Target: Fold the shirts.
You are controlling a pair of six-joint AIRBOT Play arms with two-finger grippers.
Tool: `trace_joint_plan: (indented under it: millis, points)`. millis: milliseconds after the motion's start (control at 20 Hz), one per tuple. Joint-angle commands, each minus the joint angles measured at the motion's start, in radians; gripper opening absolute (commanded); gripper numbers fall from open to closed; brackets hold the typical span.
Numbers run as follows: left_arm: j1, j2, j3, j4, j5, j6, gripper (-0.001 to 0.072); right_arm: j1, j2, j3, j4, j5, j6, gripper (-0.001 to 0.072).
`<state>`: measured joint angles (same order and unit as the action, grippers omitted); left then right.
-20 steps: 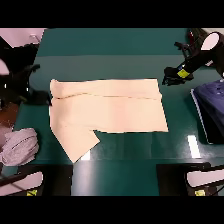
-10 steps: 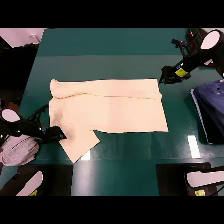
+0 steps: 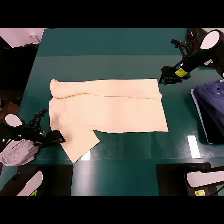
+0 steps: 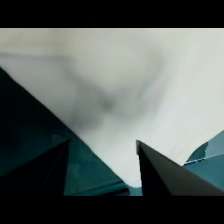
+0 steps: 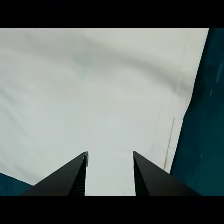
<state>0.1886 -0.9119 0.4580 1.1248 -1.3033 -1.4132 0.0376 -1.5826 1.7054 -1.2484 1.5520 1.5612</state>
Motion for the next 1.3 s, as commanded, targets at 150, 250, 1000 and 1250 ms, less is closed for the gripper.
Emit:
trace_joint_plan:
  millis: [150,250,1000,1250]
  points:
    - [0.0,0.001,-0.01,0.001,0.073,-0.003,0.0484,0.001,0.001,0.0,0.001,0.005,0.0,0.0324]
    - [0.0,0.001,-0.032,-0.011,0.086,-0.017,0.0484,0.001,0.001,0.0,0.001,0.005,0.0,0.0323]
    - [0.0,0.001,0.015,-0.059,0.037,0.03,0.0022,-0.037,0.107,-0.24,-0.001,0.074,-0.049,0.0323]
    - [0.0,0.001,0.112,-0.06,0.011,0.059,0.0023,-0.204,0.298,-0.716,0.057,-0.082,-0.151,0.0324]
